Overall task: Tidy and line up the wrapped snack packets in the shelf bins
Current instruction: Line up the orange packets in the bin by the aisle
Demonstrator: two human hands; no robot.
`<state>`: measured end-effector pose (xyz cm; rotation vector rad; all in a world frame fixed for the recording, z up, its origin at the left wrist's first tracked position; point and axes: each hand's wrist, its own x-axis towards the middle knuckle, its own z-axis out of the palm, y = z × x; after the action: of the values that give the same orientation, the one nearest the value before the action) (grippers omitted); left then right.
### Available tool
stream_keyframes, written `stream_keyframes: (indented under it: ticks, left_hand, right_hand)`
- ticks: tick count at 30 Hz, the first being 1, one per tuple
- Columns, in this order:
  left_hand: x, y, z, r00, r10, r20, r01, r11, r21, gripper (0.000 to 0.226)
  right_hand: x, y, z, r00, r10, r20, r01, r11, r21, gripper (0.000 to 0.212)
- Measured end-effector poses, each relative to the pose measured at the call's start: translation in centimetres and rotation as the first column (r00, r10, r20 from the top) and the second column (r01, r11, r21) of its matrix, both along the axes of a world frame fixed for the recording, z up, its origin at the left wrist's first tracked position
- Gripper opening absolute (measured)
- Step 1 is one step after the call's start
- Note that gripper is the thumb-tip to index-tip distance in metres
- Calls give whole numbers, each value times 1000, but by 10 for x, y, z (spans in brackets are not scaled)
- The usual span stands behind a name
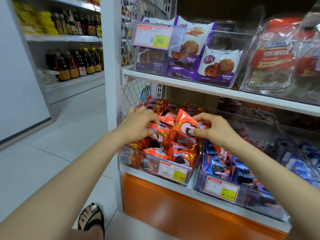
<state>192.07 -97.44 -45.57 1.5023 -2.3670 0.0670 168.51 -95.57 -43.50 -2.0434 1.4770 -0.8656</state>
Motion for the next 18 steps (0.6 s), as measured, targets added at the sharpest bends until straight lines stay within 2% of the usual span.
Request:
stream_keyframes:
  ticks: [4,6,9,14,16,18]
  left_hand:
    - [7,6,11,995,-5,-102,13,997,76,40]
    - [8,10,13,961,5,-276,21,996,92,34]
    - [11,13,15,847,45,-530,27,991,128,24]
    - [17,16,18,613,118,-781,41,983,181,20]
    - [21,20,22,610,107,-785,60,982,180,18]
    - [24,24,26,697,96,-711,79,975,210,22]
  right_hand:
    - [-2,1,4,999,5,47,-6,1000,20,22]
    - [1,3,2,999,37,-9,-37,999,29,24]
    - [8,4,-5,995,33,-96,-32,999,17,30]
    - [24,6,-16,981,97,-168,-96,995,15,23]
    - [34,7,-26,960,139,-245,-143,990,4,22]
    - [42,7,-35,940,141,-310,-160,986,-37,26]
